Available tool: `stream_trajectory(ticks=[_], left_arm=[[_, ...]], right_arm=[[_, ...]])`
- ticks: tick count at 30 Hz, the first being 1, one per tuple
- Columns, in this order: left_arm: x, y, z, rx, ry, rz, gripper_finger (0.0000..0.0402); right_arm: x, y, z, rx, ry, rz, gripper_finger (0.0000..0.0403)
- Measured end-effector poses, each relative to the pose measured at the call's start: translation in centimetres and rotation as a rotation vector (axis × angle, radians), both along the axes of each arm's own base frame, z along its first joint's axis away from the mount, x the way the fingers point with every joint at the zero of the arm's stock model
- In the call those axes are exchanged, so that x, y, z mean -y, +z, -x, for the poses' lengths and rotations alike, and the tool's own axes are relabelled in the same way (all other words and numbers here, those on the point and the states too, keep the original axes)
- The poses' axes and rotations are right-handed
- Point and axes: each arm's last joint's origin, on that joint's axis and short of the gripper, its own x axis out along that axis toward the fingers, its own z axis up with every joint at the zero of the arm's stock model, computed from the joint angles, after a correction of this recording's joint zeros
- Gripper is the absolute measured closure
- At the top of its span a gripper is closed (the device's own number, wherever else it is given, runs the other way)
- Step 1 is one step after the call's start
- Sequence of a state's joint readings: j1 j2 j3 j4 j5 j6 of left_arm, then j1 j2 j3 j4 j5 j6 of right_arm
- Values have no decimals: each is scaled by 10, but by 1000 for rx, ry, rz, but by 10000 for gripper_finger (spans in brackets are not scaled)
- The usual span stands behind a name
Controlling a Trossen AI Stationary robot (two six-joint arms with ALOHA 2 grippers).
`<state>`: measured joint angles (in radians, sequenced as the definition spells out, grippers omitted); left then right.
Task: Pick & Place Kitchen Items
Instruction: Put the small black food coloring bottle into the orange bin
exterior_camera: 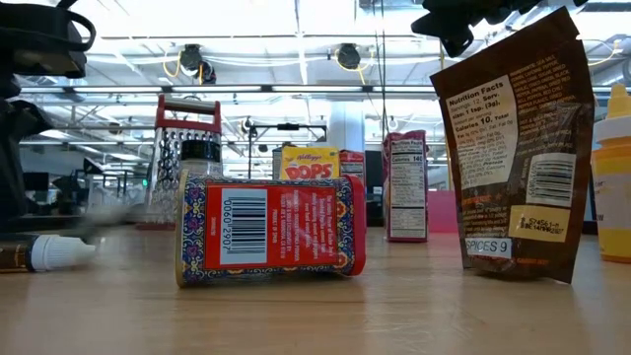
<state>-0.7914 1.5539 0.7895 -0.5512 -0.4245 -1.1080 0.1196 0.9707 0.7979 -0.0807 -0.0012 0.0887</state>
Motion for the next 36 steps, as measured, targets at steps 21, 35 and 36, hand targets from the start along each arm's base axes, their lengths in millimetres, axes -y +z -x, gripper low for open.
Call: stream_trajectory(ticks=[21,35,36], left_arm=[[-5,1,-7,45,38,-10,339],[-11,2,-13,60,72,-17,339],[-11,2,-13,61,71,-17,339]], right_arm=[[1,-9,4,-104,-44,-9,243],[6,-53,16,-568,-213,5,243],[6,-56,14,-586,-221,2,243]])
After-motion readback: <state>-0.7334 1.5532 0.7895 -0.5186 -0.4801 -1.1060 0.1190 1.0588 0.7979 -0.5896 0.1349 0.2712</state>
